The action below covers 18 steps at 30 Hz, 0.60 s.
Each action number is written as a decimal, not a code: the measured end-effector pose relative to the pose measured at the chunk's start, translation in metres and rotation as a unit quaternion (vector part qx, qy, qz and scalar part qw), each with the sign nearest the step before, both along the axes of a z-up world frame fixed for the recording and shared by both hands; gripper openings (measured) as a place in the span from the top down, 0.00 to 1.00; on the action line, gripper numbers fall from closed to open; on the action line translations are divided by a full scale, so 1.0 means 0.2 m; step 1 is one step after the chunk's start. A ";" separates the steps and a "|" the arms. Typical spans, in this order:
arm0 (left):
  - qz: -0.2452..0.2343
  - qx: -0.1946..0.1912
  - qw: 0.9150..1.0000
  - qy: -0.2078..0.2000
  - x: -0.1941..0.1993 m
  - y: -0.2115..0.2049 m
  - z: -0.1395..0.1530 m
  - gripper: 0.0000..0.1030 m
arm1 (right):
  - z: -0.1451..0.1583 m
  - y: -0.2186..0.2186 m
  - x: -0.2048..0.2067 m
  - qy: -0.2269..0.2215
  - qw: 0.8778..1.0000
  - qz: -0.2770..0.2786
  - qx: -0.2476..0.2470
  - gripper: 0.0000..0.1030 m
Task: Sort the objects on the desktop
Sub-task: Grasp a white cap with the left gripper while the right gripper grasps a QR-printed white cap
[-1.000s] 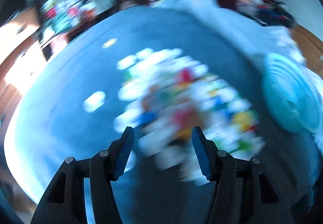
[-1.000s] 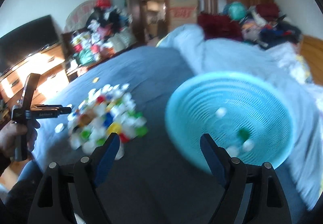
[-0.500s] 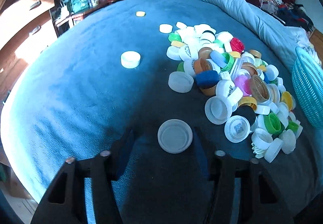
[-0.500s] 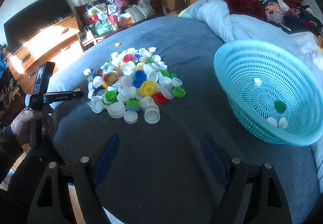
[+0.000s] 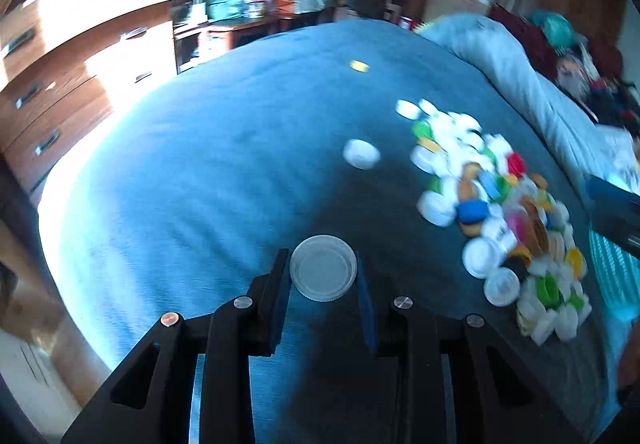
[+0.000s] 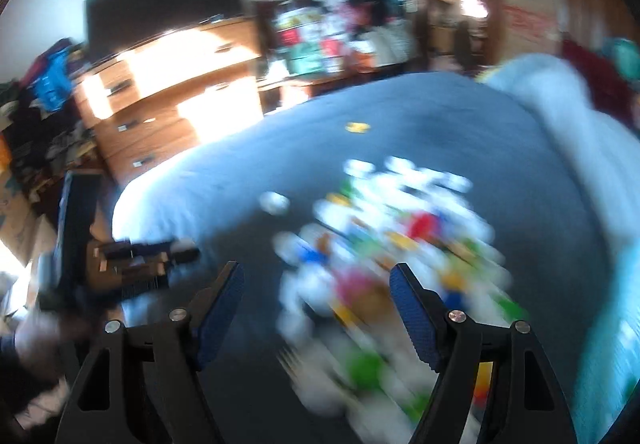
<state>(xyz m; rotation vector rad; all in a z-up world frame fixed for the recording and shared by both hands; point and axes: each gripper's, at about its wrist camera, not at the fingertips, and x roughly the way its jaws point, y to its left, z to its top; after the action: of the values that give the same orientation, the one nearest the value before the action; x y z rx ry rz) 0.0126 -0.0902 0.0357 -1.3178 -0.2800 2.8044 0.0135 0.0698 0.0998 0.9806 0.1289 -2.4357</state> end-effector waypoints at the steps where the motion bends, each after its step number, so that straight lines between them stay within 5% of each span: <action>1: 0.005 0.004 1.000 0.000 -0.01 -0.01 0.00 0.74 | -0.03 -0.07 -0.07 -0.008 1.000 0.010 0.002 0.22; 10: 0.013 0.027 1.000 -0.007 -0.04 -0.12 -0.03 0.74 | -0.32 -0.45 -0.57 -0.067 0.997 0.008 0.032 0.23; 18: 0.015 0.036 0.999 -0.012 -0.07 -0.14 -0.05 0.74 | -0.45 -0.53 -0.66 -0.105 0.990 0.003 0.093 0.48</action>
<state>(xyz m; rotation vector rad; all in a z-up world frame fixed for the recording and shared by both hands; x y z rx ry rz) -0.0014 -0.1180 0.0251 -1.3443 -0.4014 2.7758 -0.1179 -0.0354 0.0105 1.3089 0.2884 -2.3285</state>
